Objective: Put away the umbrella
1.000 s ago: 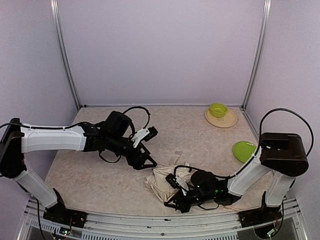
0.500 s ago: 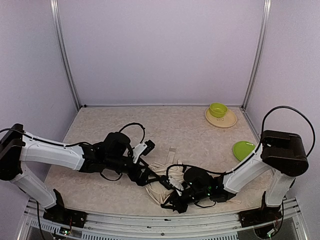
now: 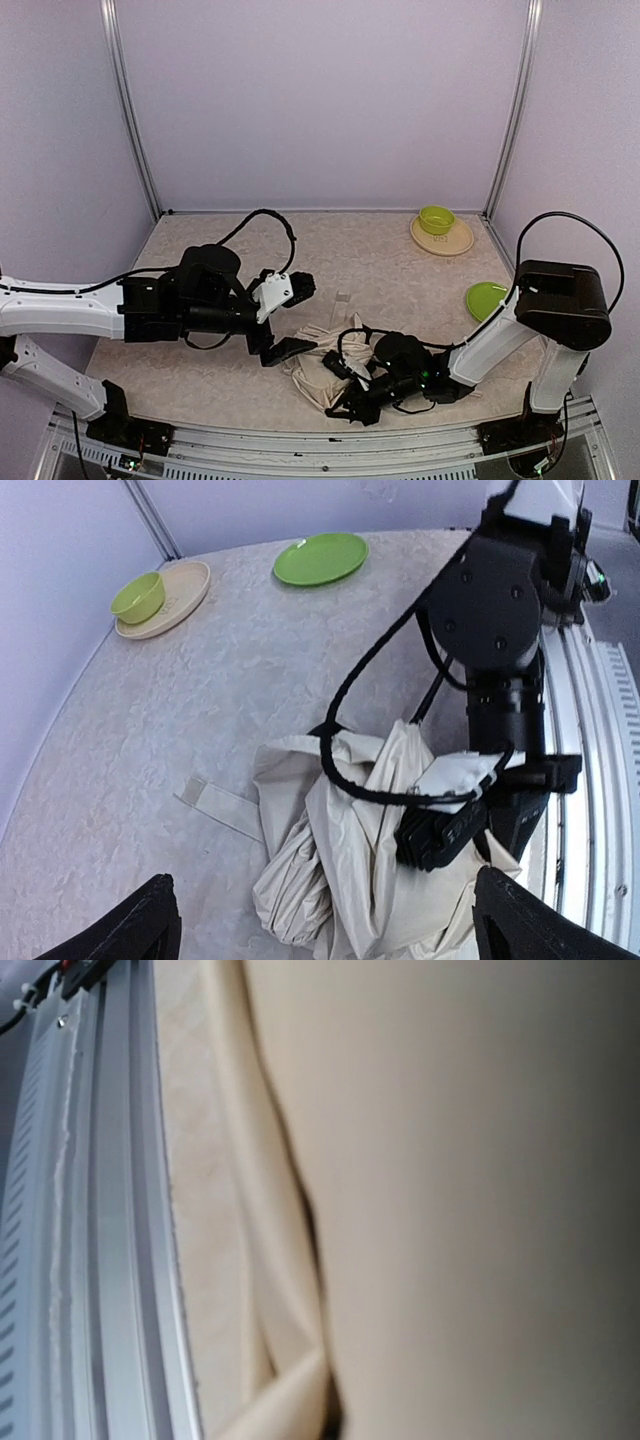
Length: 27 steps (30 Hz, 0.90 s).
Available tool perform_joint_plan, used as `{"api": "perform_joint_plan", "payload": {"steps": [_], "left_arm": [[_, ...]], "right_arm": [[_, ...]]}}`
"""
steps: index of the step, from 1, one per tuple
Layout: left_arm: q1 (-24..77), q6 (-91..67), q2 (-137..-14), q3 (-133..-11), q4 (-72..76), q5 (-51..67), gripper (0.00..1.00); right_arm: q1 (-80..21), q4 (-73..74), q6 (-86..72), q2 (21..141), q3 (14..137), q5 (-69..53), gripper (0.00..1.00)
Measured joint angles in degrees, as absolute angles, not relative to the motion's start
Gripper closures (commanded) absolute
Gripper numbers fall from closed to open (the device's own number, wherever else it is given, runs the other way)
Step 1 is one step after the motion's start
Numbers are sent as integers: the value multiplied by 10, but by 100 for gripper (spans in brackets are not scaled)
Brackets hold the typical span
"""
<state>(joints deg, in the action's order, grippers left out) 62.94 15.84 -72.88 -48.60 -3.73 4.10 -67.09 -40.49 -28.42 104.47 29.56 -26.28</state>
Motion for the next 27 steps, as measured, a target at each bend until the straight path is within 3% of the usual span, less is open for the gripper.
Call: {"api": "perform_joint_plan", "payload": {"steps": [12,19,24,27], "left_arm": [[601,322,-922,-501,-98,58,1],[600,344,-948,-505,-49,90,4],[599,353,-976,-505,-10,143,18],[597,357,-998,-507,12,156,35]], "right_arm": [[-667,-416,-284,1056,301,-284,100],[-666,-415,-281,1056,301,-289,100],[-659,-415,-279,1056,300,-307,100],[-653,-415,-277,1055,296,-315,100]]}}
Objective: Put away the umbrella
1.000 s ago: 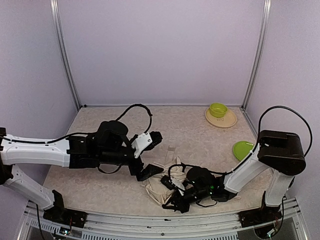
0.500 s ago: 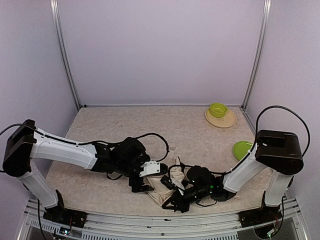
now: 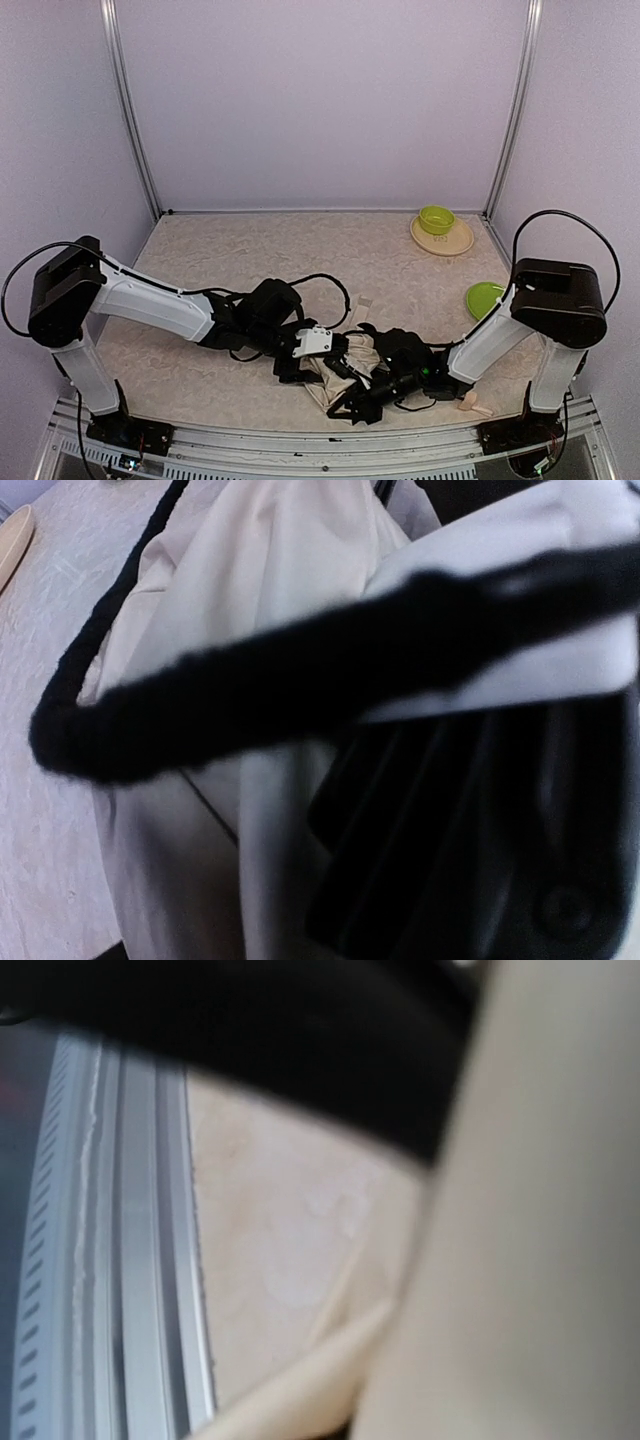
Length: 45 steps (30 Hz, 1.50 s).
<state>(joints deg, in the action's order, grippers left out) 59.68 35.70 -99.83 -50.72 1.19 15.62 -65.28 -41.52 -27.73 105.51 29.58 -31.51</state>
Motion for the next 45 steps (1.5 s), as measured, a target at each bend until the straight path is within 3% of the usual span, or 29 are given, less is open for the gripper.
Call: {"api": "perform_joint_plan", "payload": {"steps": [2,6,13,23,27,33,37,41,45], "left_arm": [[597,361,-1014,-511,29,157,47],[599,361,-1032,-508,80,137,49],[619,364,-1033,-465,177,85,55],[641,389,-1039,-447,241,20,57],[644,402,-1050,-444,241,-6,56],[651,414,-1053,-444,244,-28,55],[655,417,-1053,-444,244,-37,54],[658,421,-1053,-444,244,-45,53],[662,425,-1053,-444,243,-53,53]], "right_arm": [[-649,-415,-271,1052,293,-317,88],[-645,-404,-264,1034,290,-316,66],[-645,-351,-271,976,271,-309,48],[-632,-199,-329,814,244,-304,44],[-634,-161,-320,712,249,-321,37],[-589,-2,-284,573,425,-251,31],[-524,123,-235,620,549,-176,28],[-513,240,-159,783,671,-152,27],[-512,329,-100,903,705,-150,25]]}}
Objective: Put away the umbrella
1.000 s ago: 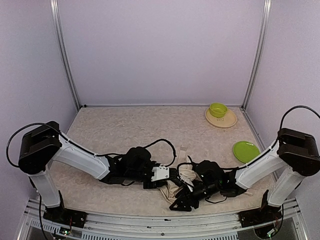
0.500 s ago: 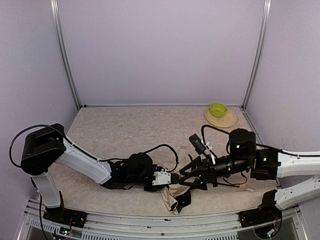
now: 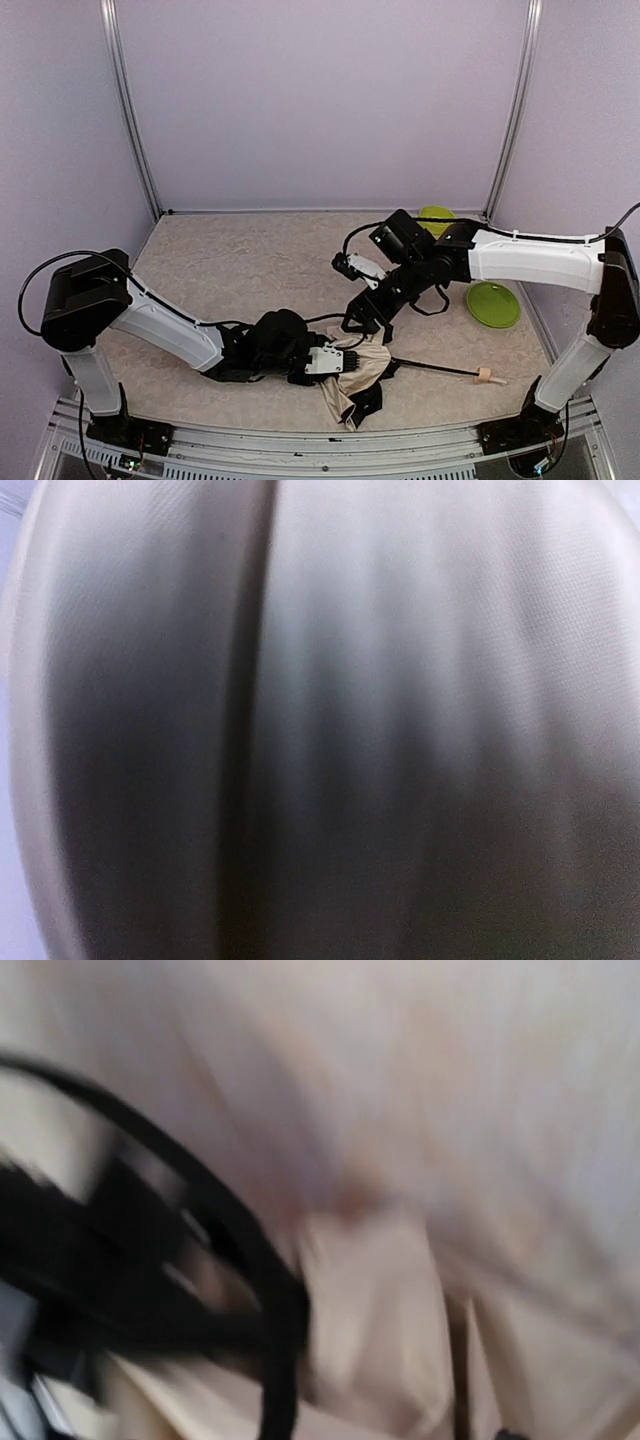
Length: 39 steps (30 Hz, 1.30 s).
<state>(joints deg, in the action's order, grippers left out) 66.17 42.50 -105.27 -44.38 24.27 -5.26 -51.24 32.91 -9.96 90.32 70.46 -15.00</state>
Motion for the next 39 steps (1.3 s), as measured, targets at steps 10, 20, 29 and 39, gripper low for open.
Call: {"api": "perform_joint_plan", "payload": {"steps": [10,20,29,39], "left_arm": [[669,435,-1053,-439,246,-66,51],[670,437,-1053,-435,252,-68,50],[670,437,-1053,-435,252,-67,50],[670,437,-1053,-435,251,-67,50]], "right_arm": [[-509,374,-40,941,656,-205,22],[-431,366,-41,787,648,-248,19],[-420,391,-38,770,616,-196,20],[-475,327,-32,867,603,-231,9]]}}
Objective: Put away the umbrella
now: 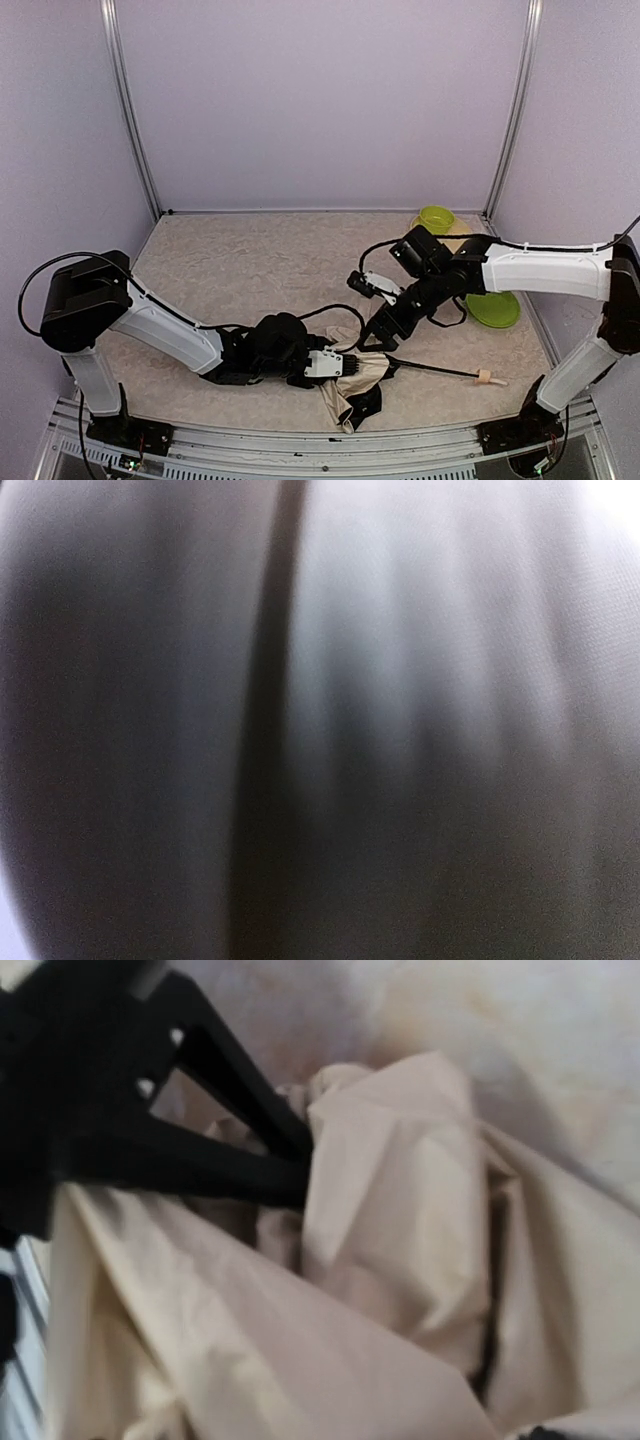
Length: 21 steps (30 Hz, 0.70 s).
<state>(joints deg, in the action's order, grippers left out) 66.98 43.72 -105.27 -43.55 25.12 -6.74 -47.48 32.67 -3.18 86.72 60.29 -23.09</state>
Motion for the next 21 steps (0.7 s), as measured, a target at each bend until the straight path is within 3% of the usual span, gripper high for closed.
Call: {"api": "perform_joint_plan", "payload": {"steps": [6,10,13,16,21], "left_arm": [[670,437,-1053,-435,251,-67,48],[670,434,-1053,-435,251,-67,47],[669,437,-1049,-429,253,-64,46],[667,434,-1045,-427,252,-68,46],[656,422,-1037,-422,249,-83,39]], "right_arm": [[-491,283,-38,918,562,-239,0],[-513,256,-43,948,548,-237,0],[-528,236,-49,980,547,-222,6],[-534,218,-55,994,549,-205,28],[-535,197,-65,1020,564,-178,86]]}}
